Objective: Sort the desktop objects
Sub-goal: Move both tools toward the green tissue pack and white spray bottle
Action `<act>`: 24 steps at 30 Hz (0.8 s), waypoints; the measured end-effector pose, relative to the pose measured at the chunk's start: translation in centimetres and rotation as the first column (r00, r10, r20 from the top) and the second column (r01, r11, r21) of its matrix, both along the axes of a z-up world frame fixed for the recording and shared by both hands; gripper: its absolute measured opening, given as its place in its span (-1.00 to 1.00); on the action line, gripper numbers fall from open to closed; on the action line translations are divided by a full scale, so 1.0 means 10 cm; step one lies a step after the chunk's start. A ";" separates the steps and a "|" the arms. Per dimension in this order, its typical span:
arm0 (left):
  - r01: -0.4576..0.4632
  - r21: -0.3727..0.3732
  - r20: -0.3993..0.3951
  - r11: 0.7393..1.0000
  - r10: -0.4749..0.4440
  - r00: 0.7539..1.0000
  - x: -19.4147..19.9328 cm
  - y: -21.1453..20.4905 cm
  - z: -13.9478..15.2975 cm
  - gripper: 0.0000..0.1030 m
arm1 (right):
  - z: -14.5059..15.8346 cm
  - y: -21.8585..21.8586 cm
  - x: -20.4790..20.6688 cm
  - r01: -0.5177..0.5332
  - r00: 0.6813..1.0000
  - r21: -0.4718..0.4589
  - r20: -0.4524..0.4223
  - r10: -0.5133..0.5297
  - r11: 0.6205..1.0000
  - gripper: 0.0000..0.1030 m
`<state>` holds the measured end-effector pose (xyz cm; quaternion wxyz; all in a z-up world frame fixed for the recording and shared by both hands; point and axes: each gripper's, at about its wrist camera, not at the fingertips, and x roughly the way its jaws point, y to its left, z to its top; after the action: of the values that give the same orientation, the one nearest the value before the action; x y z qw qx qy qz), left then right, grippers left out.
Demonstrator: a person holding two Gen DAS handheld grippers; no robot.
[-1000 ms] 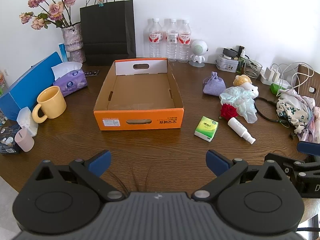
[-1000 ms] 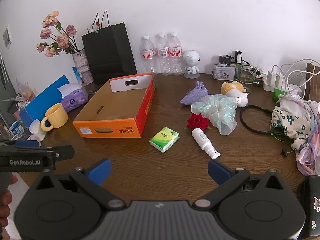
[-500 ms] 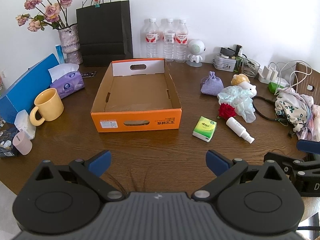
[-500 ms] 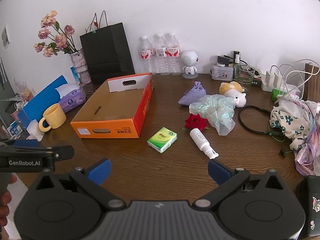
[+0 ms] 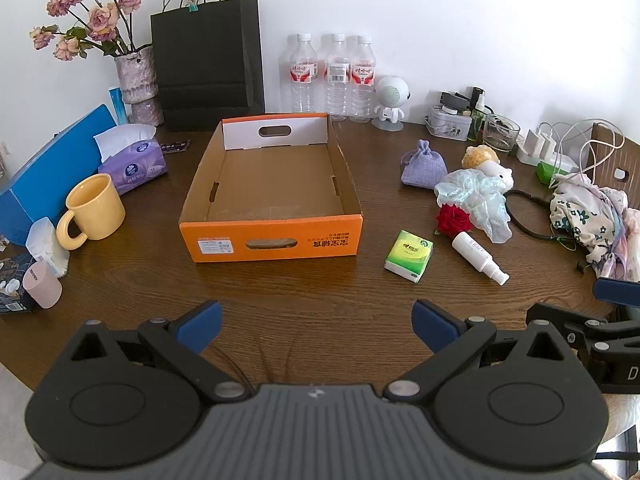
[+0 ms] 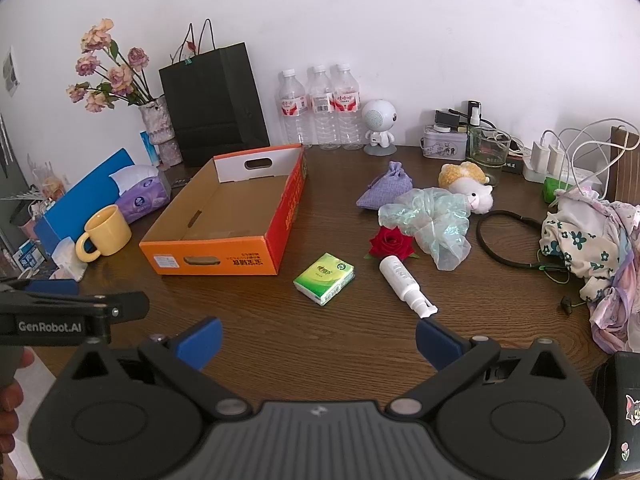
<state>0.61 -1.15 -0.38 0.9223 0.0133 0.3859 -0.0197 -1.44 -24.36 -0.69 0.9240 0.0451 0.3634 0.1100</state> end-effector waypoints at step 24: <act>-0.002 -0.002 0.001 1.000 0.002 1.000 0.04 -0.01 0.00 1.00 | -0.02 -0.01 0.04 -0.004 1.000 -0.003 0.000 0.004 1.000 1.00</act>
<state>0.99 -1.22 -0.42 0.9224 0.0119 0.3856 -0.0191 -1.08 -24.48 -0.84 0.9238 0.0431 0.3637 0.1113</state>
